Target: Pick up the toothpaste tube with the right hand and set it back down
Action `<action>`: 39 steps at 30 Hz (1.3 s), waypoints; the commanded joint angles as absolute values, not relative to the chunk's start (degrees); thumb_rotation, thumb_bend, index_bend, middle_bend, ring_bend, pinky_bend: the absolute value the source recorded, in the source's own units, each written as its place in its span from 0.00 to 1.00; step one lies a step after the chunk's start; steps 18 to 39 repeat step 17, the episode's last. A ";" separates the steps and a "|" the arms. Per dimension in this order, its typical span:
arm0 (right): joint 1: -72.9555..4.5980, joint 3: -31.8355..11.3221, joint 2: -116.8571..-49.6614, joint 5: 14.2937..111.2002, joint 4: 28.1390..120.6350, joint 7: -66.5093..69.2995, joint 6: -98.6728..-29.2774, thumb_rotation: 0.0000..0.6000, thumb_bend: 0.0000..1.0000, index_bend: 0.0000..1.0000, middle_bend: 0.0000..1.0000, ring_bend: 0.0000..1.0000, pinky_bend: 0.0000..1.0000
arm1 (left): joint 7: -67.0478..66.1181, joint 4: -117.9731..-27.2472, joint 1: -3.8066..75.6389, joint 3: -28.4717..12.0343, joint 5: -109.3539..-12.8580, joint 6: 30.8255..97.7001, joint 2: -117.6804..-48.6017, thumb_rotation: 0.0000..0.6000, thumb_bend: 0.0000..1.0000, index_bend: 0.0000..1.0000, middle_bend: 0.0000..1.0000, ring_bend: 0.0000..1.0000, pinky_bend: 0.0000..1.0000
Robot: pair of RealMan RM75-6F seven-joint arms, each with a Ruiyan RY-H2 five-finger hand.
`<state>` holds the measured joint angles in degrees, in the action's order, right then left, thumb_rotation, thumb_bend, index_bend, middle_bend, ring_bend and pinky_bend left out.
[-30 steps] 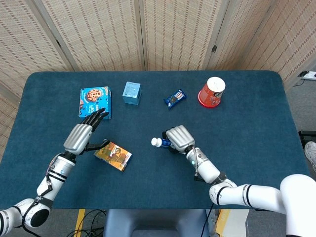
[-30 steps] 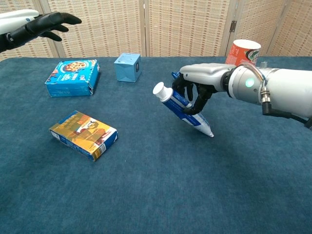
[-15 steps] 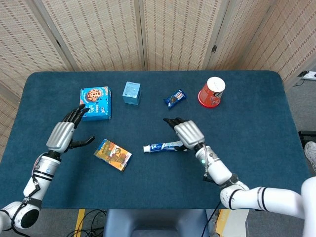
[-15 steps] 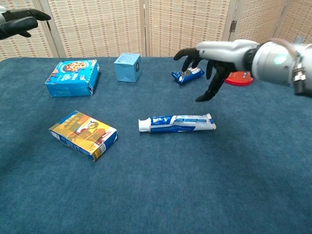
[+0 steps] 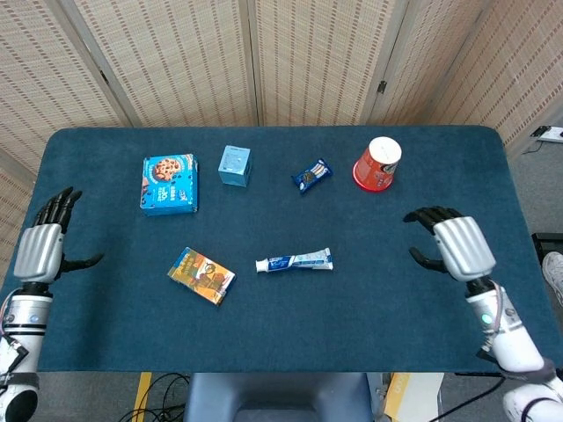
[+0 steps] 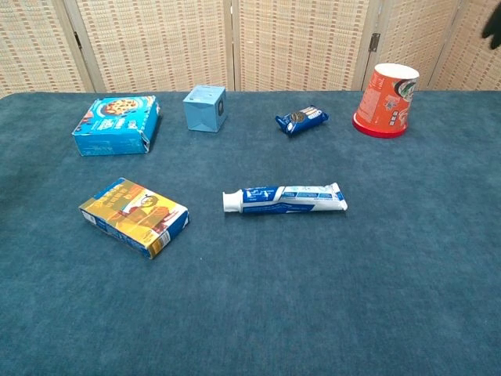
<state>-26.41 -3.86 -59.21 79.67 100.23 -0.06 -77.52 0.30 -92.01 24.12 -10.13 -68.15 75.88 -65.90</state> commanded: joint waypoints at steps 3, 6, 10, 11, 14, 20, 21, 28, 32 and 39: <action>-17.95 -0.09 -56.94 84.80 97.83 4.28 -86.39 1.00 0.28 0.34 0.37 0.32 0.37 | -4.59 -91.75 19.72 -7.37 -71.51 81.81 -65.50 1.00 0.06 0.10 0.08 0.07 0.14; -15.17 1.07 -57.14 85.86 96.86 4.87 -88.57 1.00 0.28 0.34 0.37 0.32 0.37 | -6.20 -92.58 17.95 -6.27 -72.20 83.32 -65.16 1.00 0.06 0.11 0.09 0.07 0.14; -11.87 2.68 -57.39 86.61 95.99 6.65 -89.74 1.00 0.28 0.34 0.37 0.32 0.37 | -7.46 -94.22 15.24 -4.96 -73.45 85.89 -64.73 1.00 0.06 0.11 0.09 0.07 0.14; -11.27 2.97 -57.47 86.74 95.76 7.10 -89.88 1.00 0.28 0.34 0.38 0.32 0.37 | -7.72 -94.56 14.65 -4.60 -73.70 86.31 -64.64 1.00 0.06 0.11 0.09 0.07 0.14; -9.49 3.37 -57.71 87.07 95.00 8.28 -90.69 1.00 0.28 0.34 0.38 0.32 0.37 | -9.13 -95.73 12.84 -3.45 -74.05 87.28 -64.32 1.00 0.06 0.11 0.09 0.07 0.14; -8.37 3.41 -58.00 87.37 94.59 8.78 -90.94 1.00 0.29 0.34 0.39 0.32 0.37 | -10.09 -96.62 11.62 -2.68 -74.50 87.68 -64.29 1.00 0.06 0.11 0.09 0.07 0.14; -8.37 3.41 -58.00 87.37 94.59 8.78 -90.94 1.00 0.29 0.34 0.39 0.32 0.37 | -10.09 -96.62 11.62 -2.68 -74.50 87.68 -64.29 1.00 0.06 0.11 0.09 0.07 0.14; -8.37 3.41 -58.00 87.37 94.59 8.78 -90.94 1.00 0.29 0.34 0.39 0.32 0.37 | -10.09 -96.62 11.62 -2.68 -74.50 87.68 -64.29 1.00 0.06 0.11 0.09 0.07 0.14; -8.37 3.41 -58.00 87.37 94.59 8.78 -90.94 1.00 0.29 0.34 0.39 0.32 0.37 | -10.09 -96.62 11.62 -2.68 -74.50 87.68 -64.29 1.00 0.06 0.11 0.09 0.07 0.14; -8.37 3.41 -58.00 87.37 94.59 8.78 -90.94 1.00 0.29 0.34 0.39 0.32 0.37 | -10.09 -96.62 11.62 -2.68 -74.50 87.68 -64.29 1.00 0.06 0.11 0.09 0.07 0.14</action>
